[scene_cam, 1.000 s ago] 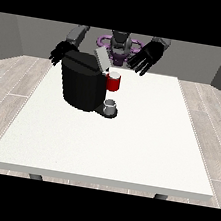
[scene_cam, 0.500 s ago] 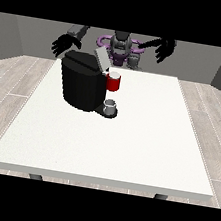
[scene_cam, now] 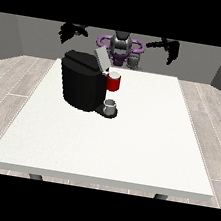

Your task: Insert the coffee pod into the coffee machine and close the lid

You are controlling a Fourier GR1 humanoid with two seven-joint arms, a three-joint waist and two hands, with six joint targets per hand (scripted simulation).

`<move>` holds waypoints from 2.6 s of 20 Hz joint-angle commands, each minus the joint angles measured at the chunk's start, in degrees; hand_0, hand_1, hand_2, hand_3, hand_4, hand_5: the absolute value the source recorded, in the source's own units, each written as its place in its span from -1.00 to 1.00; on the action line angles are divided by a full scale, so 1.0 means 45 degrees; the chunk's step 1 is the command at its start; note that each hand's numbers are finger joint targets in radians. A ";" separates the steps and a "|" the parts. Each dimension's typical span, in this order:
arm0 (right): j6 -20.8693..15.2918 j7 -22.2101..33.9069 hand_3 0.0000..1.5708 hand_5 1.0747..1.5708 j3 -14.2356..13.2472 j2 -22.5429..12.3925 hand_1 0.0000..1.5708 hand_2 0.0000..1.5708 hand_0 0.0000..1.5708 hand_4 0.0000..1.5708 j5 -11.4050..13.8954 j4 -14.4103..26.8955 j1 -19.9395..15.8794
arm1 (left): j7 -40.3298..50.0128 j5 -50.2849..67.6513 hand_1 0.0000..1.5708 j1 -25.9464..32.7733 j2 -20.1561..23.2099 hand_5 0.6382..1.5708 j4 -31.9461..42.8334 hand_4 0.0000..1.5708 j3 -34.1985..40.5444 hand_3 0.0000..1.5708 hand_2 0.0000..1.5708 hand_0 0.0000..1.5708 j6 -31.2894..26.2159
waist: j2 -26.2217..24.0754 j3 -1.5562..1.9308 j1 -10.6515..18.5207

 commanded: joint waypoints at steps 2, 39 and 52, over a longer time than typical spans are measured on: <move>0.0718 0.0748 -1.00 1.00 0.0203 -0.0659 -1.00 -1.00 -1.00 -1.00 -0.0098 -0.0935 -0.0430 | 0.0217 0.0751 -1.00 0.1188 -0.0381 1.00 -0.0365 -1.00 0.0188 -1.00 -1.00 -1.00 -0.0464 | -0.0821 0.0002 0.0558; 0.1795 0.0389 -1.00 1.00 0.0596 -0.0215 -1.00 -1.00 -1.00 -1.00 0.0705 0.2603 -0.5703 | 0.2256 0.3616 -1.00 0.4657 -0.0832 1.00 -0.7991 -1.00 -0.2297 -1.00 -1.00 -1.00 0.0305 | 0.3021 0.0005 0.1312; 0.1725 -0.0124 -1.00 1.00 0.0253 -0.0361 -1.00 -1.00 -1.00 -1.00 0.1150 0.4204 -0.7036 | 0.2482 0.3942 -1.00 0.4905 -0.0256 1.00 -0.8853 -1.00 -0.2388 -1.00 -1.00 -1.00 0.0624 | 0.3569 0.0006 0.1649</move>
